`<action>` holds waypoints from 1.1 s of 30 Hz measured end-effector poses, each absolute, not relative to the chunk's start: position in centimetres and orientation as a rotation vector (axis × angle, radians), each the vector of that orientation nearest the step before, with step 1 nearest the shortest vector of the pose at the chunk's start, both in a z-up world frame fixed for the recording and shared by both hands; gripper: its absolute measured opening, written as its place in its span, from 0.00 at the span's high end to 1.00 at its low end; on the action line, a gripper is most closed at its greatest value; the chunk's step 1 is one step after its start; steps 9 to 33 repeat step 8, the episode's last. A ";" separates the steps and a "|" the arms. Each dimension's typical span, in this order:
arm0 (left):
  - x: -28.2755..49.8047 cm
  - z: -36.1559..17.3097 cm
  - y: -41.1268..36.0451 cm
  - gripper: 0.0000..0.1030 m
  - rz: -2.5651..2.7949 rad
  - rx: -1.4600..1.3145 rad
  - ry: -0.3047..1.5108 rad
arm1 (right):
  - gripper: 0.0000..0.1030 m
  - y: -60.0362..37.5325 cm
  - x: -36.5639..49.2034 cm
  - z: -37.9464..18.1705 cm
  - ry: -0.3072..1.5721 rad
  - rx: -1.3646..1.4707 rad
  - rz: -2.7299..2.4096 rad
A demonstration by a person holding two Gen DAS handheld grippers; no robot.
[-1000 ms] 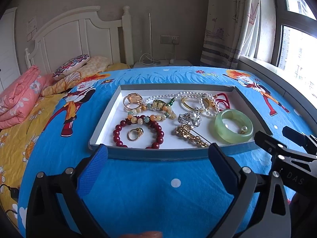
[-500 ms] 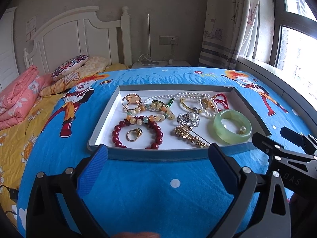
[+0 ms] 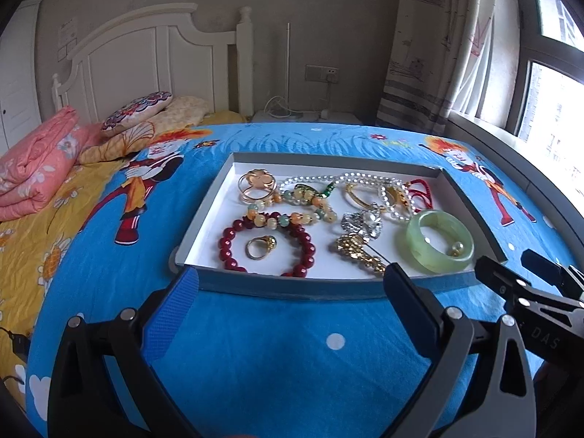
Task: Organize jewelry
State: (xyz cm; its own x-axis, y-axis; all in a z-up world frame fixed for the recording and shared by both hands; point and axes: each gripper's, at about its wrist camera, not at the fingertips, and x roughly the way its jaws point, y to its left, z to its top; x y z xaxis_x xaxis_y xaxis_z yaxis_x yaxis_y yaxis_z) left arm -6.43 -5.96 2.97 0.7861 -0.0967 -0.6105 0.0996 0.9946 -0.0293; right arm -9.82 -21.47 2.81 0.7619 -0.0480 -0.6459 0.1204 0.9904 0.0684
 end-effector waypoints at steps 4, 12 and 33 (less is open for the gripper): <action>-6.4 2.7 -5.7 0.02 -0.146 0.023 0.730 | 0.16 -21.4 -9.8 2.7 0.706 0.111 -0.088; -6.8 1.8 -4.2 0.02 -0.109 0.009 0.806 | 0.16 -21.5 -9.7 2.7 0.715 0.122 -0.070; -6.8 1.8 -4.2 0.02 -0.109 0.009 0.806 | 0.16 -21.5 -9.7 2.7 0.715 0.122 -0.070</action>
